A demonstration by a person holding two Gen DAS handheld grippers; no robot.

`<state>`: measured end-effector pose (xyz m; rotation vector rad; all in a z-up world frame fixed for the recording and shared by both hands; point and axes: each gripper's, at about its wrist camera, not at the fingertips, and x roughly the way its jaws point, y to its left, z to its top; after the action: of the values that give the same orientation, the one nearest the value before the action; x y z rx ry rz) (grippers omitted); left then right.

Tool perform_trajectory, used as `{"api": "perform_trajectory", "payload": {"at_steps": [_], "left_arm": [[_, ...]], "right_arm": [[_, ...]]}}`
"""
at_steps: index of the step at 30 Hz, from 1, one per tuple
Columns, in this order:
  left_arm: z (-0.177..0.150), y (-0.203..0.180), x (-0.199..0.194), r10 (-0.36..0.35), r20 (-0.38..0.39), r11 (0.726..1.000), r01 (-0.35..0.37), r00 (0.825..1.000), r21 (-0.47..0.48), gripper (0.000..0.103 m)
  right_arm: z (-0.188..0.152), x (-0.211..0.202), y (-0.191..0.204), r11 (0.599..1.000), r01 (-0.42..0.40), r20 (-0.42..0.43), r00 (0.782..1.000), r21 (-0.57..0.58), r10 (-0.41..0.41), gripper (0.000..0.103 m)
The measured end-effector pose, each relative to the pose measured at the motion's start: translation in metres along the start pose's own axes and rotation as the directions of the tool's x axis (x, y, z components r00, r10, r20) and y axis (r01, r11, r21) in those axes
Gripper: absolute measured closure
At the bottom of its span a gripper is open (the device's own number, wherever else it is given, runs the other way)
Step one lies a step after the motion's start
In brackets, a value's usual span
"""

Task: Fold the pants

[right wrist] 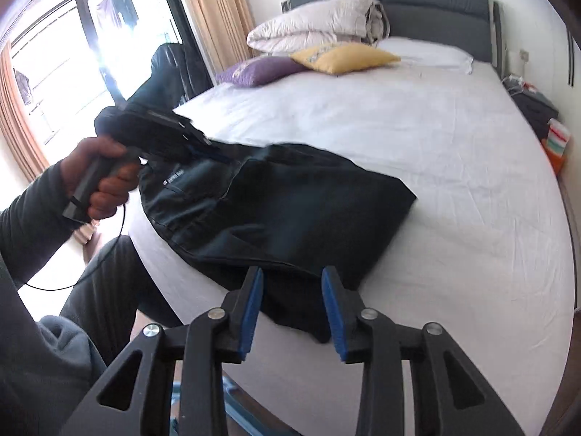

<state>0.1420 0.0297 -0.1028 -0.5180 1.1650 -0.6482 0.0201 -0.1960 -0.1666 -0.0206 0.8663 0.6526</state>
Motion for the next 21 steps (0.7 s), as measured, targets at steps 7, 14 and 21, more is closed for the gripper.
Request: {"api": "perform_trajectory", "payload": {"at_steps": [7,14,21], "left_arm": [[0.001,-0.010,0.064,-0.048,-0.190,0.997,0.057,0.981,0.046,0.095],[-0.016,0.009,0.079,0.002,-0.264,1.000,0.004,0.965,0.019,0.095],[-0.023,0.020,0.092,-0.015,-0.239,0.998,-0.002,0.971,-0.068,0.095]], "right_arm": [[0.007,0.030,-0.039,0.972,-0.225,-0.181,0.961,-0.067,0.210,0.062],[0.012,0.062,-0.035,0.942,-0.303,-0.331,0.912,-0.145,0.242,0.065],[-0.003,0.042,0.002,0.918,-0.140,-0.287,0.957,-0.371,0.030,0.087]]}}
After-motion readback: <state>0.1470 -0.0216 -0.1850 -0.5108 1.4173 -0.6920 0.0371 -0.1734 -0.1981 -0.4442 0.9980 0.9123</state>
